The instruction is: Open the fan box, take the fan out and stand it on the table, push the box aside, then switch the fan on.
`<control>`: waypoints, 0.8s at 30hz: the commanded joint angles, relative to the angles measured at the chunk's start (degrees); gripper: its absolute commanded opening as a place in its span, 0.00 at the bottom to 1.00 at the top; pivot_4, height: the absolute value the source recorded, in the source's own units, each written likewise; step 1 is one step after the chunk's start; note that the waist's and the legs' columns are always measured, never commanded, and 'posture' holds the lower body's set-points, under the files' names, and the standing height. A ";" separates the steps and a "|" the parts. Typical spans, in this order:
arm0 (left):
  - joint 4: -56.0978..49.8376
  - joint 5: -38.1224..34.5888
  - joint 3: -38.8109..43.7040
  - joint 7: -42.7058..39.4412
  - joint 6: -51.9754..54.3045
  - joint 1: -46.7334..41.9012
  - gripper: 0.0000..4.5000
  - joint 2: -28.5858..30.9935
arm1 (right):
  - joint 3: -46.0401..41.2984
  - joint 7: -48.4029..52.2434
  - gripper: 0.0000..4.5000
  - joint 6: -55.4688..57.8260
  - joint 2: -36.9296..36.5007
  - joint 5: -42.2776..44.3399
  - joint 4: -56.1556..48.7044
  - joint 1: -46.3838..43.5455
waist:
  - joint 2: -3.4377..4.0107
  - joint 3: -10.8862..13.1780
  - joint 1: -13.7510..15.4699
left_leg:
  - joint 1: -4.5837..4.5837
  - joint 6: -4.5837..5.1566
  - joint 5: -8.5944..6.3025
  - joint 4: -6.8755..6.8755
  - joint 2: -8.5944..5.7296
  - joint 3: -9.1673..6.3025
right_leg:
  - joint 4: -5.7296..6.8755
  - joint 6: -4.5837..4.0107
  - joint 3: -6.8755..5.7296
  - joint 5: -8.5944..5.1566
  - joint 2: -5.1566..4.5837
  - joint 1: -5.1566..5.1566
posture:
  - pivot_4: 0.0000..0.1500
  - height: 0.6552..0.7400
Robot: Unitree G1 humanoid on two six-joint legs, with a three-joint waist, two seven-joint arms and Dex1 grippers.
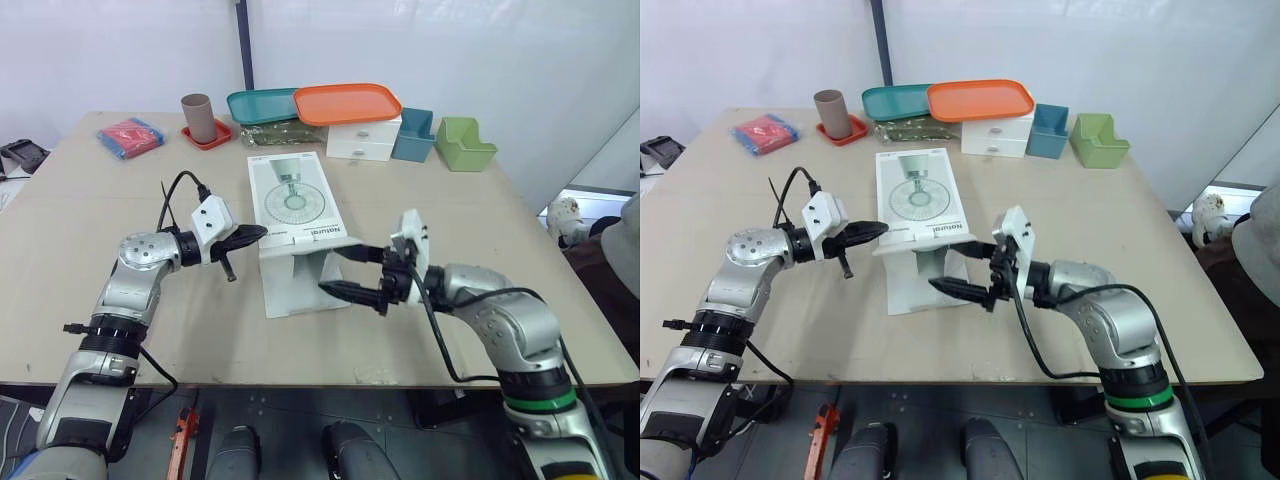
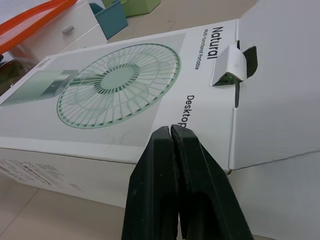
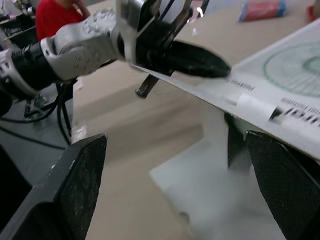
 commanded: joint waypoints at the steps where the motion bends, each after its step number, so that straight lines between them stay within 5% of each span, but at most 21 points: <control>1: 0.41 1.05 -0.50 -0.52 1.01 1.38 0.03 1.14 | 1.39 -2.83 1.00 -3.66 2.10 -3.39 4.32 -2.73 | 0.00 -0.01 0.00 | 0.00 0.00 0.00 0.00 0.00 0.00 | 0.00 0.00 0.00 0.00 0.00 0.00 | 1.00 1.00; 24: -17.05 -12.01 8.64 3.20 19.02 2.31 0.03 2.13 | 4.46 -5.47 1.00 -7.62 6.24 -9.79 13.30 -6.90 | 0.03 0.03 -0.28 | -0.25 -0.01 -0.01 -0.07 0.08 -0.02 | 0.01 0.20 -0.04 0.03 0.06 -0.23 | 1.00 1.00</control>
